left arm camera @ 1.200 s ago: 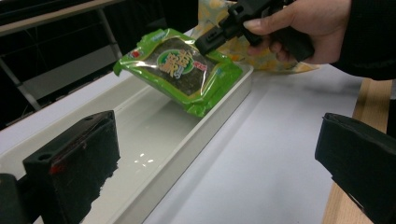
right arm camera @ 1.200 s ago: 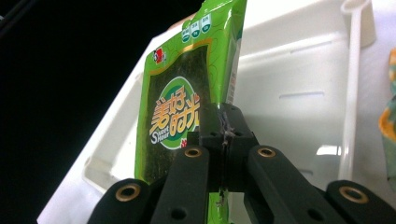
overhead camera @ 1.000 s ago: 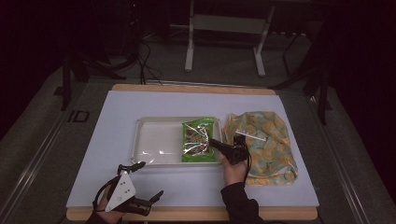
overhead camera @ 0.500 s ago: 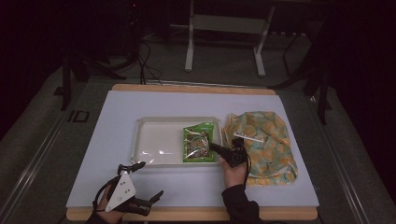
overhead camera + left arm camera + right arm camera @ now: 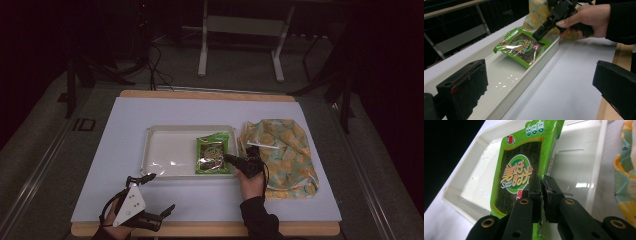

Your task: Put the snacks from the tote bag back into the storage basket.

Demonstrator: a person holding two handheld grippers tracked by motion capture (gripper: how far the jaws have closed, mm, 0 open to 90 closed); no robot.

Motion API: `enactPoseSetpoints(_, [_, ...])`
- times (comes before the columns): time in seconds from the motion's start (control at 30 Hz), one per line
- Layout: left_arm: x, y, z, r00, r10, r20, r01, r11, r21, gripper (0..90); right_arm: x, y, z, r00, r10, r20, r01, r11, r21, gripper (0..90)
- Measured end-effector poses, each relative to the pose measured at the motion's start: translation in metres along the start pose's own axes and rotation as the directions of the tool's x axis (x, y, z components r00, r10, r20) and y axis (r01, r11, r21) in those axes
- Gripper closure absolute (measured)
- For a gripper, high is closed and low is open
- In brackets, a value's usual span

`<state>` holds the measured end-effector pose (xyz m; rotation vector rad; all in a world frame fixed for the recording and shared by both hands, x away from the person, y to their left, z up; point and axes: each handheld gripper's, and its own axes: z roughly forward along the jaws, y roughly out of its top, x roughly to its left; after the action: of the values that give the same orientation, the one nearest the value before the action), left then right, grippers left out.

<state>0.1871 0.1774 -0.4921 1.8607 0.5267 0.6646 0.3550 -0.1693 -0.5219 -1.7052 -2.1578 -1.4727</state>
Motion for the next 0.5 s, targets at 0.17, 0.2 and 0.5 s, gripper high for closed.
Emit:
enactPoseSetpoints(0.17, [0.0001,-0.0001,0.0005,1.0000,-0.001,0.001,0.001,1.0000,0.000,0.4,-0.0018,0.0006,0.0023,0.9998,-0.008,0.019,0.008,1.000,0.011,77.9])
enactPoseSetpoints(0.2, [0.0001,-0.0001,0.0006,1.0000,-0.002,0.002,0.002,1.0000,0.000,0.4,-0.0018,0.0009,0.0028,0.9998,-0.009,0.019,0.009,1.000,0.016,75.7])
enactPoseSetpoints(0.5, [0.0002,-0.0002,0.0010,1.0000,-0.003,0.003,0.003,1.0000,0.002,0.4,0.0000,0.0077,-0.0023,0.9987,-0.034,0.039,0.034,0.999,0.000,65.3])
